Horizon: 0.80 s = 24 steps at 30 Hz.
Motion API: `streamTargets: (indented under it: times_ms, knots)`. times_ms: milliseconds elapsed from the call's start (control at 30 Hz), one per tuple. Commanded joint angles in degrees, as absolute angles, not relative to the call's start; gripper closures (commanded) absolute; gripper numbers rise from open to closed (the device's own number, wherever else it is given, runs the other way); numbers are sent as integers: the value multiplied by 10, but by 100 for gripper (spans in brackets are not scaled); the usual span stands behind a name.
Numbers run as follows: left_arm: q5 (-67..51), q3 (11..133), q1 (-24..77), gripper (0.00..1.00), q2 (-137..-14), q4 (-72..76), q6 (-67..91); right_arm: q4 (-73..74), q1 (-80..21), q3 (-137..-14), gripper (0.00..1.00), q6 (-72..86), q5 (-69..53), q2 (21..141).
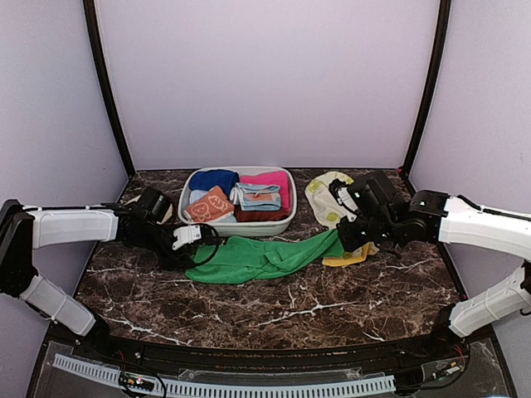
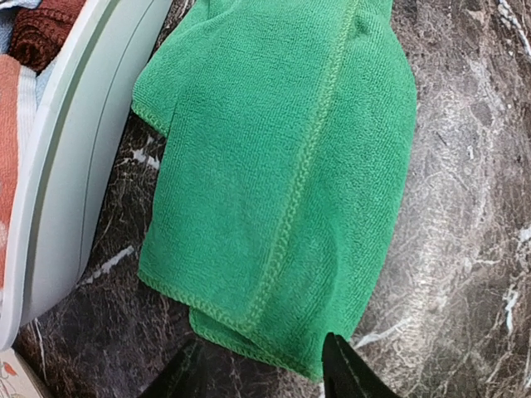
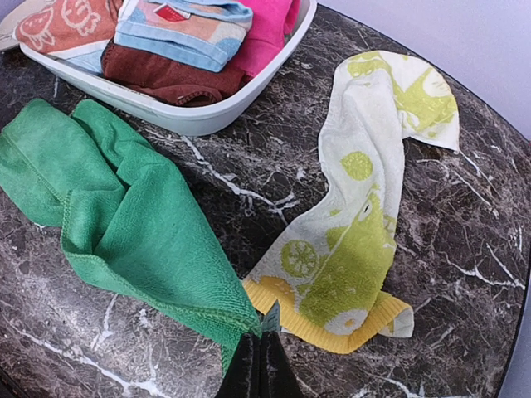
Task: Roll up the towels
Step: Pick up the towel from the center of the board.
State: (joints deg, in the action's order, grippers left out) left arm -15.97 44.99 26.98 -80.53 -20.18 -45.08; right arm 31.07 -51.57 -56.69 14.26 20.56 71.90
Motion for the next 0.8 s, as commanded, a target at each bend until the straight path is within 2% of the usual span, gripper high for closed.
streamTargets:
  times_ms: [0, 167, 600, 767]
  knots:
    - [-147, 469, 274, 51, -844, -161, -491, 314, -509, -561, 100, 154, 217, 711]
    - [-133, 478, 279, 52, -878, -148, -523, 310, -508, -557, 100, 155, 209, 720]
    - [-103, 485, 281, 68, -896, -142, -526, 293, -506, -541, 100, 160, 187, 717]
    - [-136, 527, 281, 58, -878, -232, -520, 298, -506, -541, 100, 161, 186, 714]
